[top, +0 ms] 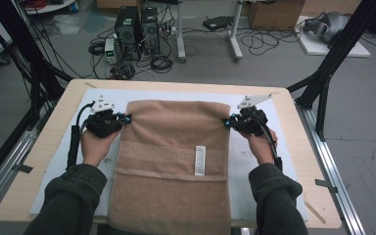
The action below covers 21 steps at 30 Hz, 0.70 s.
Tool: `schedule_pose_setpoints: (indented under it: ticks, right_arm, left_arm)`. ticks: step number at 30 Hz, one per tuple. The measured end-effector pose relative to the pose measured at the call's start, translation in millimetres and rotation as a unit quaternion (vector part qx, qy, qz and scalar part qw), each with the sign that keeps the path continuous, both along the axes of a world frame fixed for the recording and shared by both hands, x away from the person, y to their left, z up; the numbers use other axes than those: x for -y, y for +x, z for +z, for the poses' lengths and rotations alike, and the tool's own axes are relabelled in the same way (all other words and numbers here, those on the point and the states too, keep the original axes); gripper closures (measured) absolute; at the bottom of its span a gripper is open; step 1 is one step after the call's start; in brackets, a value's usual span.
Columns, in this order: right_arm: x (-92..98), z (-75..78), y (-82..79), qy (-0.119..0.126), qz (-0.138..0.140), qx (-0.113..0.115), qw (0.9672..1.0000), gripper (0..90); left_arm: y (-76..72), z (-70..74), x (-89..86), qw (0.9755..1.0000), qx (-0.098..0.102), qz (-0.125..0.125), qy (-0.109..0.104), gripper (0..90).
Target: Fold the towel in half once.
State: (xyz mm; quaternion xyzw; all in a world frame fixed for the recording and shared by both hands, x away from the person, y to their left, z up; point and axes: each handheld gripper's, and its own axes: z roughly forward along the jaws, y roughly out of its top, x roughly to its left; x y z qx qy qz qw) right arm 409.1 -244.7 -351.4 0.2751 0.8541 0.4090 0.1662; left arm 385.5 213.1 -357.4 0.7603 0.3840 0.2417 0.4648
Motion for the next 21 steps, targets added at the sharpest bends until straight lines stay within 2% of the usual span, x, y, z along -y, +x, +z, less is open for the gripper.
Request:
schedule_pose_setpoints:
  ticks: [1, 4, 5, 6, 7, 8, 9, 10, 13, 14, 15, 16, 19, 21]
  right_arm:
    - [-1.2, 7.8, 3.3, -0.002, 0.0, 0.007, 1.0, 83.1]
    - [-5.6, 26.9, 18.4, -0.007, -0.004, 0.027, 0.9996, 82.4]
    - [-7.0, 29.9, 25.9, -0.008, -0.01, 0.033, 0.9994, 77.9]
    - [-8.3, 30.6, 33.7, -0.012, -0.022, 0.034, 0.9991, 67.6]
    - [-8.0, 28.5, 40.4, -0.019, -0.041, 0.036, 0.9983, 61.5]
    - [-5.0, 23.8, 46.3, -0.008, -0.046, 0.02, 0.9987, 59.5]
    - [-2.4, 17.0, 49.8, 0.007, -0.052, -0.01, 0.9986, 56.1]
    - [-2.1, 12.3, 50.1, 0.008, -0.052, -0.019, 0.9984, 55.9]
    - [-4.4, -5.7, 38.0, -0.005, -0.035, -0.03, 0.9989, 53.1]
    - [-4.0, -8.8, 35.8, -0.006, -0.029, -0.05, 0.9983, 51.6]
    - [-3.6, -11.3, 32.0, -0.001, -0.027, -0.053, 0.9982, 51.9]
    - [-3.2, -14.9, 24.6, 0.0, -0.021, -0.044, 0.9988, 52.4]
    - [-3.3, -21.1, 11.5, 0.002, -0.012, -0.052, 0.9986, 52.1]
    - [-2.6, -24.9, 2.1, 0.006, -0.011, -0.051, 0.9986, 51.8]
  left_arm:
    - [2.8, 7.3, -0.5, 0.9999, 0.014, 0.003, 0.001, 84.1]
    - [16.1, 16.6, -2.8, 0.9995, 0.029, 0.012, -0.006, 83.9]
    - [22.1, 15.9, -2.9, 0.9994, 0.031, 0.017, 0.001, 82.5]
    - [28.3, 12.3, -3.6, 0.9995, 0.02, 0.025, 0.004, 76.4]
    - [33.3, 7.9, -6.3, 0.9996, -0.002, 0.029, 0.003, 64.7]
    - [35.9, 2.1, -10.7, 0.9993, -0.021, 0.029, 0.005, 58.8]
    - [35.6, -1.7, -13.1, 0.9993, -0.026, 0.028, 0.006, 57.1]
    - [33.9, -6.2, -16.5, 0.9992, -0.029, 0.026, 0.01, 54.7]
    - [23.4, -19.5, -25.5, 0.999, -0.042, 0.009, 0.011, 50.8]
    - [20.6, -22.3, -26.6, 0.9988, -0.049, 0.004, 0.009, 50.1]
    - [15.5, -26.1, -28.1, 0.9985, -0.053, -0.007, 0.014, 49.3]
    - [11.7, -28.2, -28.4, 0.9984, -0.053, -0.01, 0.014, 48.7]
    - [-2.5, -37.2, -30.4, 0.9984, -0.055, -0.016, 0.002, 46.6]
    - [-9.7, -41.2, -29.0, 0.998, -0.059, -0.024, 0.004, 45.6]
